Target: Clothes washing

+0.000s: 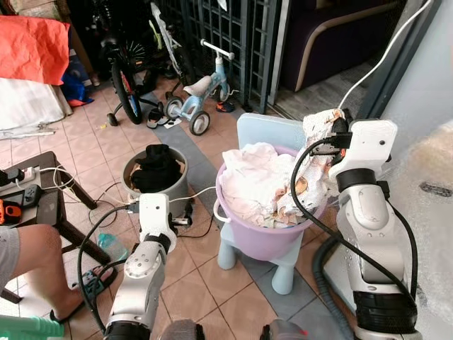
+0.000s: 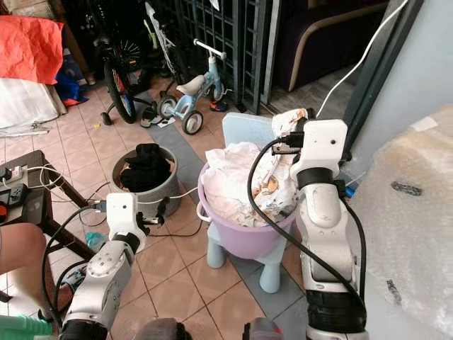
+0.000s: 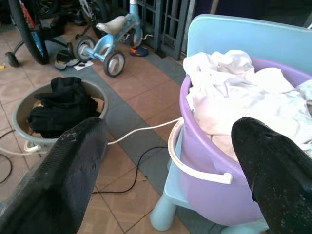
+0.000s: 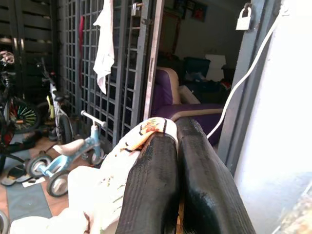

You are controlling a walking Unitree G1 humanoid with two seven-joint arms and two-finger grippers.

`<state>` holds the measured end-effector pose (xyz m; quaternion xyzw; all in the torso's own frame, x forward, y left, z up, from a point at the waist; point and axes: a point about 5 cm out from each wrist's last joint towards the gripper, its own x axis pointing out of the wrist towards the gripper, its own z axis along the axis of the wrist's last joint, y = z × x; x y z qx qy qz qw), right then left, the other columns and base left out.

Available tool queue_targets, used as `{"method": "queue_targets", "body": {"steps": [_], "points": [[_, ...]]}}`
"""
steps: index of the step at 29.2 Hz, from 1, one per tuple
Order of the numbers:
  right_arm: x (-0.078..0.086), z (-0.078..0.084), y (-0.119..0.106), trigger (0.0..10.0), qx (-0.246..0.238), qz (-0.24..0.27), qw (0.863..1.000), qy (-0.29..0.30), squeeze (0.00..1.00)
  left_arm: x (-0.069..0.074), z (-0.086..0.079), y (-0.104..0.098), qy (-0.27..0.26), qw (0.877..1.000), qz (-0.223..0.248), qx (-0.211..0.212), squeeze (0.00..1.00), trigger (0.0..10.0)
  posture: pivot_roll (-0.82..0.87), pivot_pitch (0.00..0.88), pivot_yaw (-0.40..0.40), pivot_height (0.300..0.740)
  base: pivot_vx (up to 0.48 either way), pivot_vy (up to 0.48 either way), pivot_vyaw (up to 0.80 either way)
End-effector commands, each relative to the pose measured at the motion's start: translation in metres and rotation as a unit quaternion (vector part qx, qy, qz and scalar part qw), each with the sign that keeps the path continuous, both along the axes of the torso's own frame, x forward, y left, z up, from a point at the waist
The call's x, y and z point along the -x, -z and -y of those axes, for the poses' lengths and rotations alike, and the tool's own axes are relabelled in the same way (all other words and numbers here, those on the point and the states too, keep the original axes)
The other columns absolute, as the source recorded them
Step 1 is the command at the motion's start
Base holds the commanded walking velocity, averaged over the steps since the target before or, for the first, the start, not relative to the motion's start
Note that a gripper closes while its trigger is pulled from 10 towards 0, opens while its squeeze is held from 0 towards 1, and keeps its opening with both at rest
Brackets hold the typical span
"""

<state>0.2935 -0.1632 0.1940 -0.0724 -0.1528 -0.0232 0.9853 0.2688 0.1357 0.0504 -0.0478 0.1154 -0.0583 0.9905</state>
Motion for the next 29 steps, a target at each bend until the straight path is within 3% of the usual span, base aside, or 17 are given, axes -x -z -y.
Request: {"method": "queue_targets", "body": {"steps": [1, 5, 20, 29], "points": [[-0.001, 0.002, -0.008, 10.0, 0.005, 0.017, 1.0, 0.01, 0.0, -0.003, 0.0, -0.006, 0.007, 1.0, 0.014, 0.008, 0.0, 10.0, -0.11, 0.055, 0.057, 0.74, 0.0, 0.0, -0.8], [-0.003, 0.007, -0.017, 10.0, 0.02, 0.038, 0.998, 0.036, 0.0, -0.005, 0.001, -0.009, 0.011, 1.0, 0.022, 0.012, 0.0, 10.0, -0.11, 0.051, 0.059, 0.74, 0.0, 0.0, -0.8], [-0.012, 0.014, -0.018, 10.0, 0.022, 0.037, 0.998, 0.055, 0.0, -0.002, 0.002, -0.011, 0.028, 0.999, 0.034, 0.017, 0.0, 10.0, -0.1, 0.055, 0.058, 0.74, 0.0, 0.0, -0.8], [-0.013, 0.011, -0.018, 10.0, 0.024, 0.038, 0.998, 0.05, 0.0, 0.0, 0.003, -0.01, 0.032, 0.999, 0.035, 0.02, 0.0, 10.0, -0.1, 0.062, 0.056, 0.74, 0.313, 0.0, -0.8]]}}
